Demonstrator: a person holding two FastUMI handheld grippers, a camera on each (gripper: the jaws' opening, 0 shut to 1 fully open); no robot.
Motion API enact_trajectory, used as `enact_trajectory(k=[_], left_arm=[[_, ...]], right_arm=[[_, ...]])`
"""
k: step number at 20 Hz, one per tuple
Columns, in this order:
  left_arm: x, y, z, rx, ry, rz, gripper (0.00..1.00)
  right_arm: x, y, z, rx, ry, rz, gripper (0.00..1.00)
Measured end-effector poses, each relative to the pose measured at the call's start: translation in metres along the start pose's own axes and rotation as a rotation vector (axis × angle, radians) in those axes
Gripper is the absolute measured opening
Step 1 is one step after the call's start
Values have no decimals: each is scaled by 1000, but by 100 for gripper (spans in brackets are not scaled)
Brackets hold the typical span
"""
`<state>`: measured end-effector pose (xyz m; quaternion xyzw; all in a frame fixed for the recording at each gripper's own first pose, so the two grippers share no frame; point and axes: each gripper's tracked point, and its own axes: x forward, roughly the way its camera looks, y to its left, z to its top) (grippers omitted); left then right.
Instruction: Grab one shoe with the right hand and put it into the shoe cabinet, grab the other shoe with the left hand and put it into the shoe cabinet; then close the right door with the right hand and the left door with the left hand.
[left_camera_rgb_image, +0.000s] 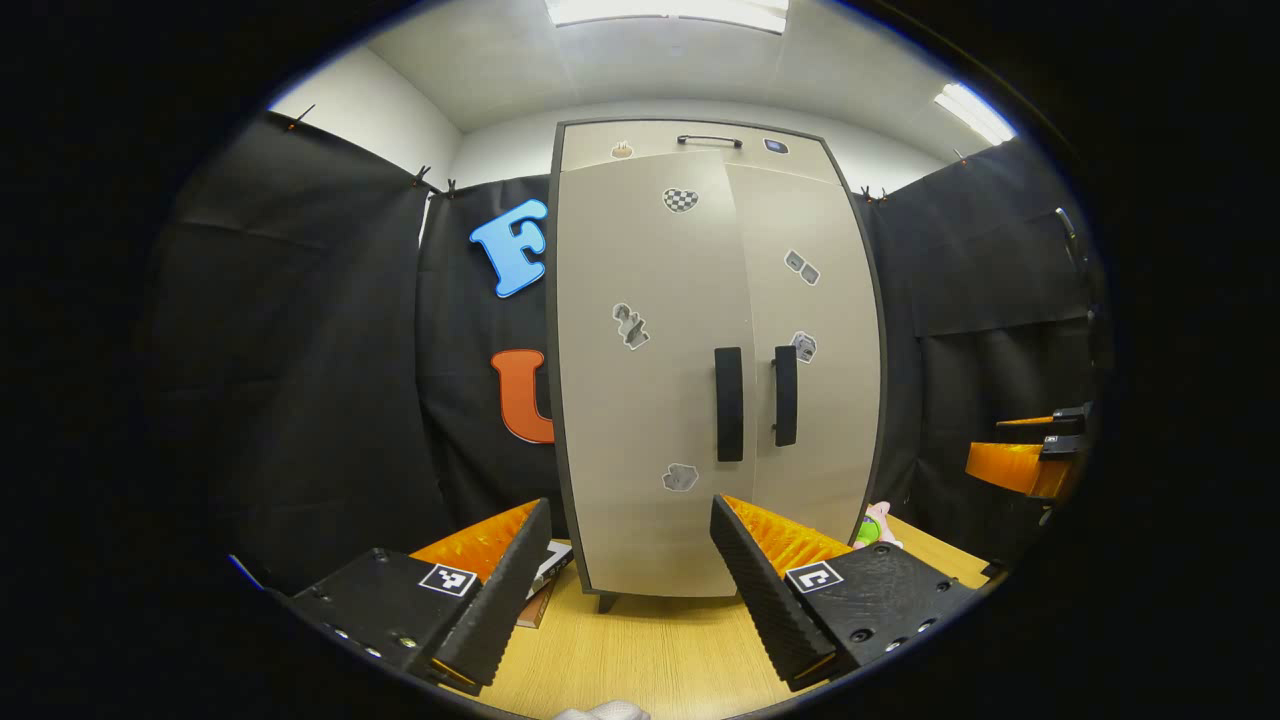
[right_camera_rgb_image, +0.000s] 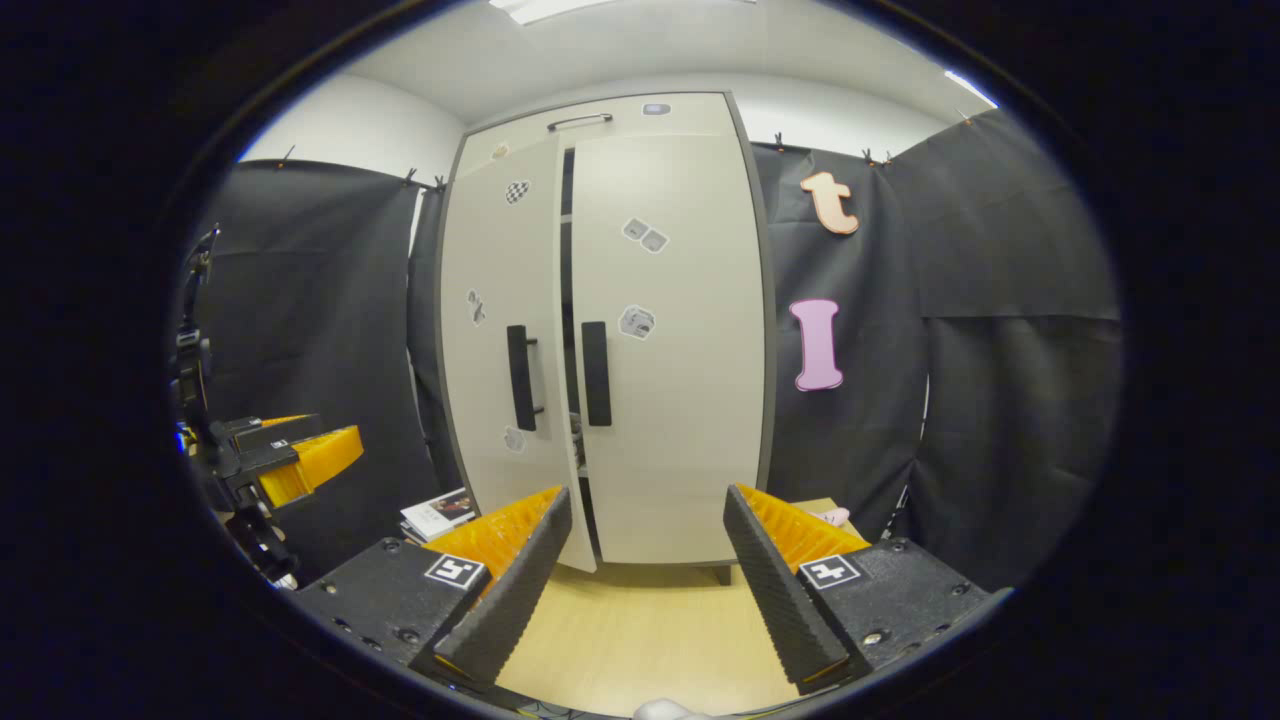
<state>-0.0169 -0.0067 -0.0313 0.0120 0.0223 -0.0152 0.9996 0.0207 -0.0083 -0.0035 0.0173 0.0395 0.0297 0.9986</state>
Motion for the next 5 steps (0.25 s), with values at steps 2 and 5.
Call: enact_trajectory(k=[2,5], left_arm=[[-1,-1,-1,-1,-1,-6,96],[-1,-1,-1,2,-3,-16,96]], right_arm=[[-1,0,0,-2,-1,-3,99],[-1,1,1,-6,-3,-6,99]])
